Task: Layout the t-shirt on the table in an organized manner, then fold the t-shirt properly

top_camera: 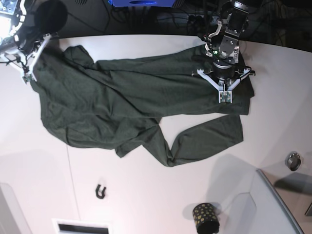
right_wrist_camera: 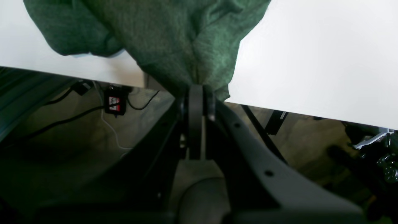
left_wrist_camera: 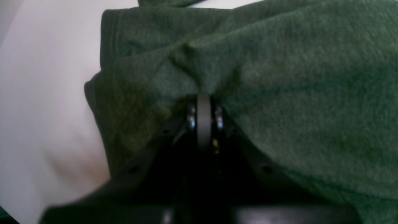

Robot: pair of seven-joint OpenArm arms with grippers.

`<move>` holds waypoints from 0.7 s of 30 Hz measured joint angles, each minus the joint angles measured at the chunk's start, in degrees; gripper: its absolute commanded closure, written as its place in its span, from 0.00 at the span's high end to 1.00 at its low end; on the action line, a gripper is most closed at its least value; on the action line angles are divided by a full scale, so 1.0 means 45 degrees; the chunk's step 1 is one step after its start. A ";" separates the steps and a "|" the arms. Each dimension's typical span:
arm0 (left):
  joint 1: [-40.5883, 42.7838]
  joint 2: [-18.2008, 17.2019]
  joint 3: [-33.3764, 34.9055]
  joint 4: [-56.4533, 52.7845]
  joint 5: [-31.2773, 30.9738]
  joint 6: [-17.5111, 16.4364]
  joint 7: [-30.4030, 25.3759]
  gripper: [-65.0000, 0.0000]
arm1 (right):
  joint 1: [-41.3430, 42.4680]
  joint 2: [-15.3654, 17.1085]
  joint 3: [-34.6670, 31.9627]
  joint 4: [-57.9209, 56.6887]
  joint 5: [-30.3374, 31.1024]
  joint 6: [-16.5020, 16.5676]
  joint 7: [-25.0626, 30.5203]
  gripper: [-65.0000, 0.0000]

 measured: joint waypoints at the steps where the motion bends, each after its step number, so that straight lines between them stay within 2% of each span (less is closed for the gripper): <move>1: -0.0005 0.0000 0.0000 0.0000 0.0000 0.0000 0.0015 0.00 | 0.0039 0.0010 -0.0005 -0.0311 -0.0019 -0.0505 0.0019 0.00; 3: -0.0049 0.0000 -0.0005 0.0000 -0.0005 0.0000 0.0053 0.00 | 0.0131 0.0121 -0.0053 -0.0869 -0.0049 -0.0937 -0.0117 0.01; 4: -0.0058 0.0000 -0.0024 0.0078 -0.0015 0.0000 0.0146 0.00 | 0.0131 0.0175 -0.0053 -0.0933 -0.0019 -0.0976 -0.0117 0.05; 5: -0.0024 -0.0005 -0.0024 0.0228 -0.0049 0.0005 0.0160 0.00 | 0.0136 0.0209 -0.0049 -0.0923 -0.0024 -0.1010 -0.0117 0.11; 8: 0.0024 0.0000 -0.0024 0.0763 -0.0053 -0.0005 0.0170 0.00 | 0.0107 0.0170 -0.0010 -0.0180 0.0010 -0.1010 -0.0311 0.38; 9: 0.0019 0.0000 -0.0024 0.0908 -0.0053 -0.0010 0.0238 0.00 | 0.0092 0.0175 0.0005 0.0267 -0.0024 -0.1054 -0.0369 0.44; 10: 0.0010 -0.0005 -0.0029 0.1035 -0.0049 -0.0005 0.0476 0.00 | 0.0121 0.0199 0.0015 0.0743 -0.0044 -0.1030 -0.0418 0.46; 14: 0.0087 -0.0039 -0.0034 0.1807 -0.0092 0.0015 0.1253 0.00 | 0.1243 0.0287 0.0189 0.1656 -0.0063 -0.0991 -0.0257 0.46; 17: 0.0136 -0.0083 -0.0044 0.2594 -0.0087 -0.0039 0.1574 0.00 | 0.3196 0.0826 -0.0097 -0.0151 -0.0063 -0.0306 0.1103 0.42; 18: 0.0209 -0.0078 -0.0049 0.2856 -0.0058 -0.0049 0.1690 0.00 | 0.3988 0.0996 -0.0253 -0.1190 -0.0209 0.0019 0.1443 0.35; 20: 0.0452 -0.0063 0.0039 0.3293 -0.0005 -0.0029 0.2142 0.00 | 0.5542 0.1477 -0.0801 -0.3667 -0.0063 0.0801 0.2297 0.10; 21: 0.0656 -0.0053 0.0039 0.3410 -0.0039 -0.0063 0.2195 0.00 | 0.6154 0.1676 -0.1132 -0.4945 0.0078 0.1010 0.2705 0.01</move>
